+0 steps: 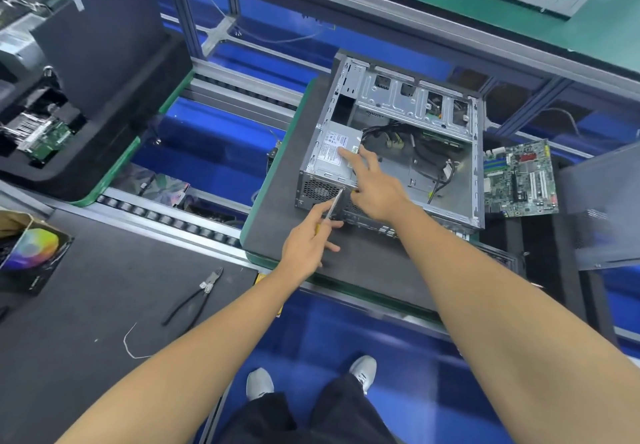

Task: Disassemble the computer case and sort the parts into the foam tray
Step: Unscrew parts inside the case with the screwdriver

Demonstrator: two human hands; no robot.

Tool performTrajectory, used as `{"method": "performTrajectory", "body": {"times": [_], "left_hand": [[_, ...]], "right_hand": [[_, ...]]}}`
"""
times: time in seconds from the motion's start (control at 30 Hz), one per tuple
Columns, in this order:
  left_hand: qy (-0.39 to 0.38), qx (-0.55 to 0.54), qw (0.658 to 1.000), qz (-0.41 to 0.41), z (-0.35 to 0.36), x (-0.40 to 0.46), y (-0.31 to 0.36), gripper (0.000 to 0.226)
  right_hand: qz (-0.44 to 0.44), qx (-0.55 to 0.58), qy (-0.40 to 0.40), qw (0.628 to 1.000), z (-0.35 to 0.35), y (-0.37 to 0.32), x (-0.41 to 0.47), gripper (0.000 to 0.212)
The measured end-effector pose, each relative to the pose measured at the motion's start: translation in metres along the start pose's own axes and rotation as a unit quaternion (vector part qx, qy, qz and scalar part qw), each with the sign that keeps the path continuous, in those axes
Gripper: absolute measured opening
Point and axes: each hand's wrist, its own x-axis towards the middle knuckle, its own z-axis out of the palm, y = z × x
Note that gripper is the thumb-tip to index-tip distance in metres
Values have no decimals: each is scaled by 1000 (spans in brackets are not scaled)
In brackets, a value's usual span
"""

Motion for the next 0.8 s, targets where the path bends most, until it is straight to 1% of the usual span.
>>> {"method": "performTrajectory", "body": {"times": [0.2,0.4,0.53,0.8], "left_hand": [[7,11,1000,3,0,1,0,38],[10,4,999,31,1,1,1,40],[6,22,999,38,3,1,0,40],[9,17,999,30,2,0,-1,41]], "right_hand": [[0,-1,2,1000,0,-1,-1,94],[1,1,2,1000,-2,-1,-2,93],[-1,2,2,1000,-2,-1,-2,94],[-1,5,3,1000,-1,0,-1,94]]}}
